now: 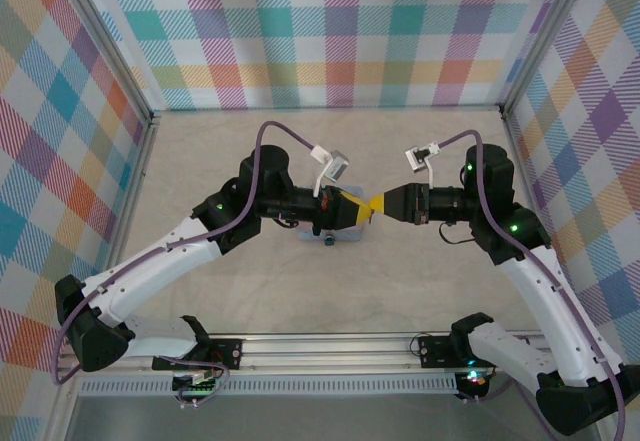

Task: Unlock the padlock with the key

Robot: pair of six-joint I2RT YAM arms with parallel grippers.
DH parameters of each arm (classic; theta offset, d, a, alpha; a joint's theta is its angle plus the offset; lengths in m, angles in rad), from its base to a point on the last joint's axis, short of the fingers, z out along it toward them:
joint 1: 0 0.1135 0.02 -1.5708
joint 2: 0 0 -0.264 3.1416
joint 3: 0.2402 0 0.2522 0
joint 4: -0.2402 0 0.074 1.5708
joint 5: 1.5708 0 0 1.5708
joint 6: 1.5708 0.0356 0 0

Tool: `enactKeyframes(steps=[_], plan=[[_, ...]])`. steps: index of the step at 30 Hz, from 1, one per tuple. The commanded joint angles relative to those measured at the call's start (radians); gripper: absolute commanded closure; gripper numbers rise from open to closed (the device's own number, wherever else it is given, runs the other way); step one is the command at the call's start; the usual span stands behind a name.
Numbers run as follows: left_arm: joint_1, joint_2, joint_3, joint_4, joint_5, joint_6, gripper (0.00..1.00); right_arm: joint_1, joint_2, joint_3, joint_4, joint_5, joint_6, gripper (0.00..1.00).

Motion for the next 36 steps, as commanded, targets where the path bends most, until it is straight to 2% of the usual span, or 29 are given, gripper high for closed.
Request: enactKeyframes(steps=[1, 4, 9, 13, 15, 19, 30, 33, 36], plan=[[-0.002, -0.008, 0.039, 0.044, 0.023, -0.01, 1.0, 0.003, -0.016, -0.014, 0.044, -0.064, 0.006, 0.76], [-0.002, -0.005, 0.04, 0.047, 0.023, -0.01, 1.0, 0.002, -0.019, -0.014, 0.042, -0.077, 0.004, 0.87], [0.001, -0.004, 0.042, 0.048, 0.012, -0.01, 1.0, 0.002, -0.024, -0.023, 0.059, -0.09, 0.015, 1.0], [0.0, -0.011, 0.036, 0.042, -0.003, -0.008, 0.99, 0.002, -0.036, -0.027, 0.069, -0.066, 0.024, 1.0], [0.001, -0.022, 0.028, 0.036, -0.015, -0.006, 0.83, 0.002, -0.04, -0.024, 0.071, -0.047, 0.028, 1.0], [0.004, -0.053, -0.003, 0.036, -0.036, -0.006, 0.64, 0.001, -0.041, -0.013, 0.074, -0.011, 0.04, 1.0], [0.006, -0.047, -0.041, 0.043, -0.032, -0.014, 0.57, 0.002, -0.036, 0.0, 0.114, 0.0, 0.082, 1.0], [0.006, -0.032, -0.04, 0.046, -0.031, -0.02, 0.5, 0.002, -0.037, 0.0, 0.12, -0.006, 0.091, 1.0], [0.006, -0.029, -0.044, 0.049, -0.04, -0.017, 0.48, 0.002, -0.041, 0.0, 0.126, -0.01, 0.098, 1.0]])
